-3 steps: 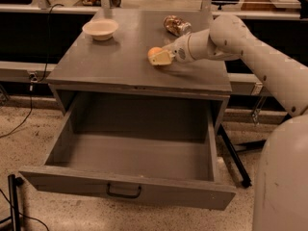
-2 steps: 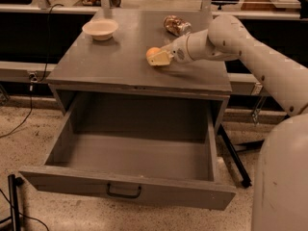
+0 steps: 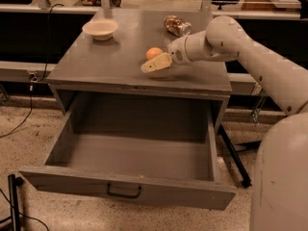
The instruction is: Pick orange from top drawer and place on counter
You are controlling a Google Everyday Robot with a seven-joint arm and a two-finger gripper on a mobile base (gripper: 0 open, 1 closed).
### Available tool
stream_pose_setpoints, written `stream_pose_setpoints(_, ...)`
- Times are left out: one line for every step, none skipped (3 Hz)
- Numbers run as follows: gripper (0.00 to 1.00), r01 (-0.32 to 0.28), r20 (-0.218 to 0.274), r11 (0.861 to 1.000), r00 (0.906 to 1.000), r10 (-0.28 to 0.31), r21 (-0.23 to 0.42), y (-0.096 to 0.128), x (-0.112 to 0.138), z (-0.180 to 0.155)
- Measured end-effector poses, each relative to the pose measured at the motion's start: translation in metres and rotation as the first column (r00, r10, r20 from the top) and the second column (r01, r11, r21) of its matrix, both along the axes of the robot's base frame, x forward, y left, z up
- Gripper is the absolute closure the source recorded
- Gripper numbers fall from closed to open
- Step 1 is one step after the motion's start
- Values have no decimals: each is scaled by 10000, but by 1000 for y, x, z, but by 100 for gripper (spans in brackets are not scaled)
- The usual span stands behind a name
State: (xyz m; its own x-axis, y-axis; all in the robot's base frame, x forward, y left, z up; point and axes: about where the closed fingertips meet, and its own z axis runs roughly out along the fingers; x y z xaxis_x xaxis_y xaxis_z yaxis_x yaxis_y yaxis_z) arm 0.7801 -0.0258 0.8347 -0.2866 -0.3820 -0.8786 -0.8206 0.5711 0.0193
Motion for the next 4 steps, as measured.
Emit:
stream_pose_setpoints(0,-423,213,9988,9989,418,260,6,-2,7)
stream_pose_setpoints(0,-1175,1005,9930,9882,1157,126,1,-8,29)
stream_pose_setpoints(0,-2050,2310,9765,9489,2151,-668,-13,-22,52)
stream_pose_setpoints(0,-2381,2791,9652,9246,2594,-1083,-12,-25,54)
